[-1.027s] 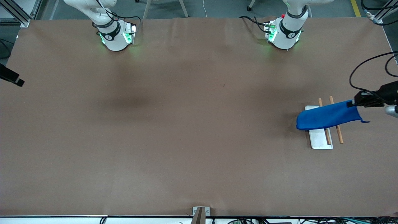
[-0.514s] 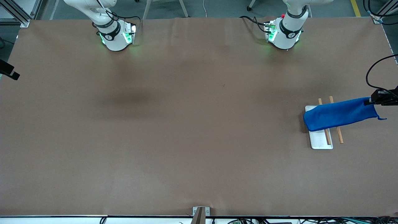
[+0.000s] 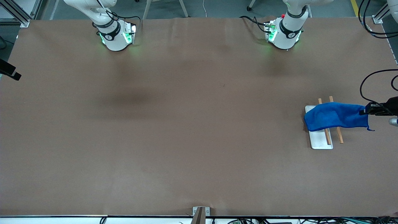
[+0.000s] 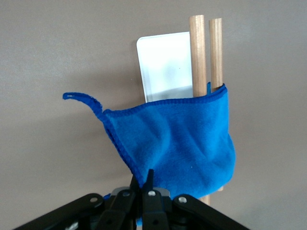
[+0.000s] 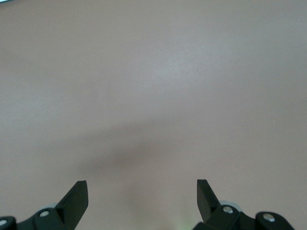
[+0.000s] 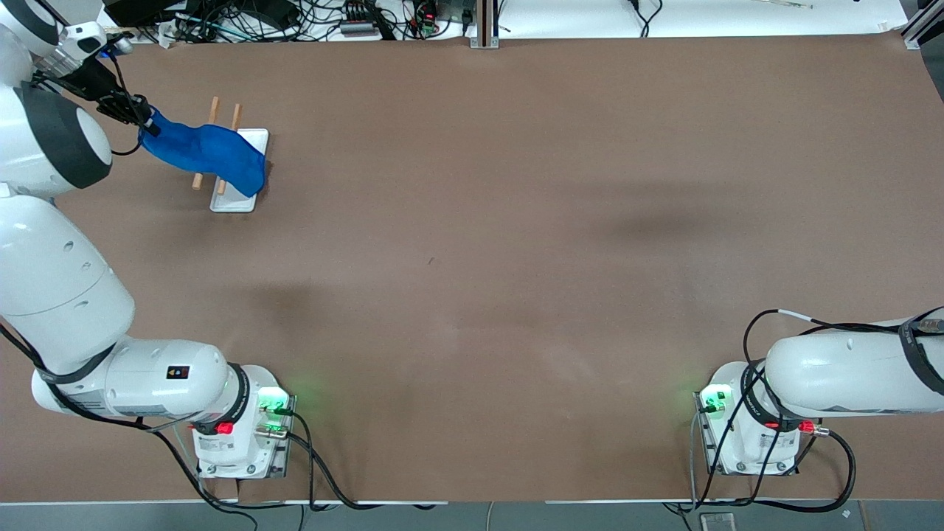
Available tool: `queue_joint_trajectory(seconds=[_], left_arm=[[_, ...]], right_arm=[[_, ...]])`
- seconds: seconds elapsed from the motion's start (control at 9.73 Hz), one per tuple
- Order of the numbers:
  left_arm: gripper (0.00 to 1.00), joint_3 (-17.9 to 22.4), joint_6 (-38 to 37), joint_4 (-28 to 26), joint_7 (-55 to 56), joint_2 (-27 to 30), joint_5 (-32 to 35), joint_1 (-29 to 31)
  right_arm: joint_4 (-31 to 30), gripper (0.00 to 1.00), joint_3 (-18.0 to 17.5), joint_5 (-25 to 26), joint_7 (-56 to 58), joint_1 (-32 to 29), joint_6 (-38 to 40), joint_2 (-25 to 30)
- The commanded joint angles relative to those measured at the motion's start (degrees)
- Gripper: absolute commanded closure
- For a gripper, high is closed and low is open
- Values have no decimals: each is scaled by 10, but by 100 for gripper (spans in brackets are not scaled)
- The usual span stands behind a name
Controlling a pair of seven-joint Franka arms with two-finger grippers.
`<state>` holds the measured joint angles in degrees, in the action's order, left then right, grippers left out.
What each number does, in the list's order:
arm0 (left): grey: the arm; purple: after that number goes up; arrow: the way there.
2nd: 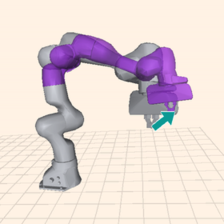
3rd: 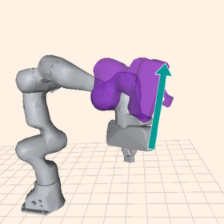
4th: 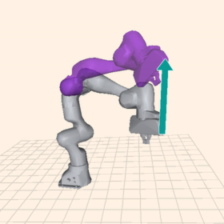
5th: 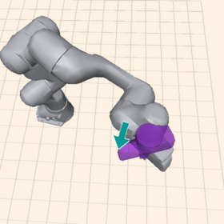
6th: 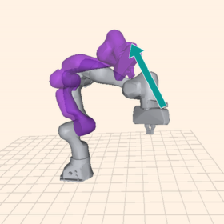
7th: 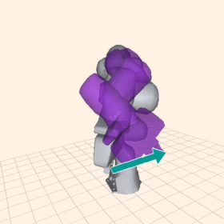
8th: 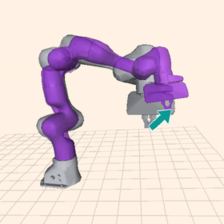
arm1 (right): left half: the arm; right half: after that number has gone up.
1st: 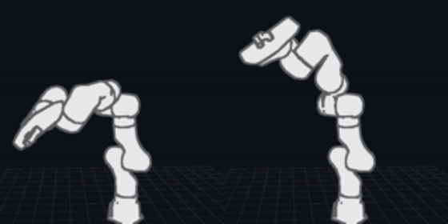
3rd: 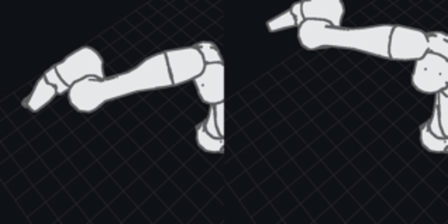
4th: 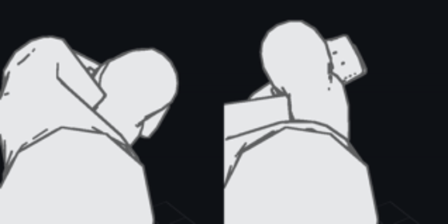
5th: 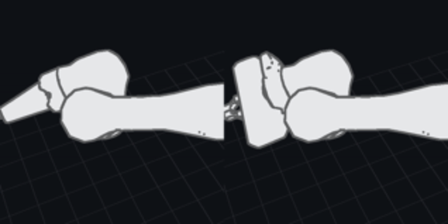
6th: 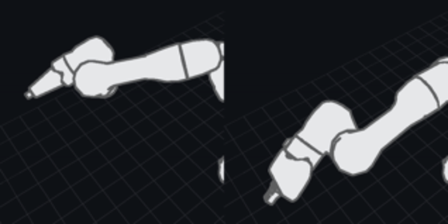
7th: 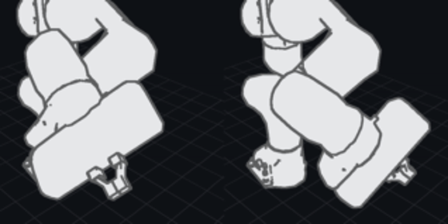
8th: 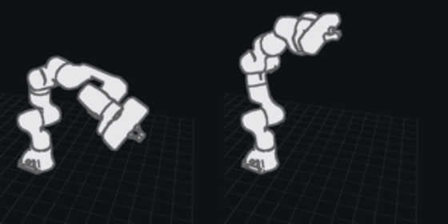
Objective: Right arm passes towel to left arm to hang
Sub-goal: 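Lower the towel over the wooden sticks with the left gripper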
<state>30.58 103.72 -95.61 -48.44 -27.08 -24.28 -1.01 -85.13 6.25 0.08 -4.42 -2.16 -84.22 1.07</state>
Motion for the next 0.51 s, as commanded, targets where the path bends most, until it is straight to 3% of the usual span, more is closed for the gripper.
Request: queue_joint_trajectory(seconds=[0.0,0.1,0.21,0.31,0.41], left_arm=[[98,5,21,3,-8,-32,-7,-8],[88,4,22,4,-9,-34,-6,-8],[66,2,22,8,-10,-31,-5,-10],[14,-1,21,17,-13,-27,-3,-18],[0,-2,20,28,-13,-16,-9,-19]], right_arm=[[-7,0,3,8,3,7,-5,7],[-8,0,3,7,3,6,-10,7],[-8,0,2,7,3,6,-10,7],[-7,0,1,7,3,6,-11,7],[-8,0,1,7,3,4,-18,7]])
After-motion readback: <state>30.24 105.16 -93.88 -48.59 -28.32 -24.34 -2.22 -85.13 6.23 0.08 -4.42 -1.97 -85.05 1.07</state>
